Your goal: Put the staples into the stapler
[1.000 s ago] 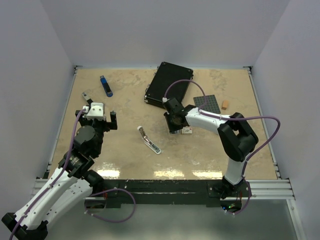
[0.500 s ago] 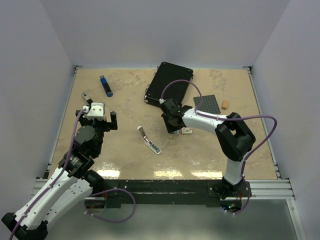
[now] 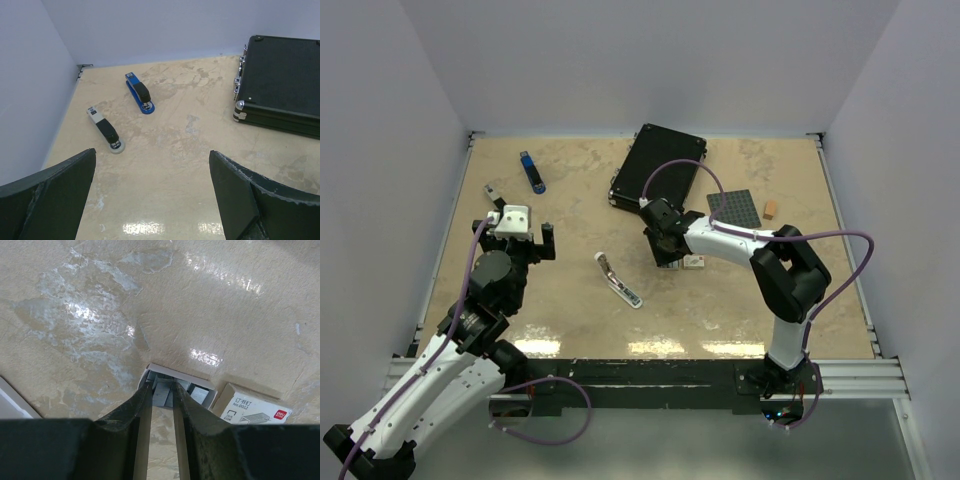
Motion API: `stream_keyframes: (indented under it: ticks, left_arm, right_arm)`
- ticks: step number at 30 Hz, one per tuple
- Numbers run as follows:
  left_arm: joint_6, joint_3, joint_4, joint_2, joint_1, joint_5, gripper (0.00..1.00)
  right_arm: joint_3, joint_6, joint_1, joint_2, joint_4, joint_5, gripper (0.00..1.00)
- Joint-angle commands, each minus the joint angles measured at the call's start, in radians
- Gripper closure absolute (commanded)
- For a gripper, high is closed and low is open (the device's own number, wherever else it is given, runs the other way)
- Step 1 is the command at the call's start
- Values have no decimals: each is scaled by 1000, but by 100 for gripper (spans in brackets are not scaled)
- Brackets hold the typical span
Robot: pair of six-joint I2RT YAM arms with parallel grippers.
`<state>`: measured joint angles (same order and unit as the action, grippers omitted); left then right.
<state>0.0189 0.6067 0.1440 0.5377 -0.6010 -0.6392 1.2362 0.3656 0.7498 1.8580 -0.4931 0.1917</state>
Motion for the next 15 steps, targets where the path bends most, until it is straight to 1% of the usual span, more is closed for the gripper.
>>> stream_keyframes:
  ticks: [1,8,12,15]
  left_arm:
    - [-10,-4,-14,4,9,6,0]
    - [-8,-4,-14,8,9,9,0]
    - [-10,-5,-11,10,9,12,0]
    - [-11,-4,-12,10,9,13,0]
  right_arm:
    - [35,-5,19,9,-24,-15,73]
    - [45,-8,34,24,-30,-20,73]
    - [45,-7,36,23,-42,14,73]
    - [39,-22,39,-5,-29,-14,74]
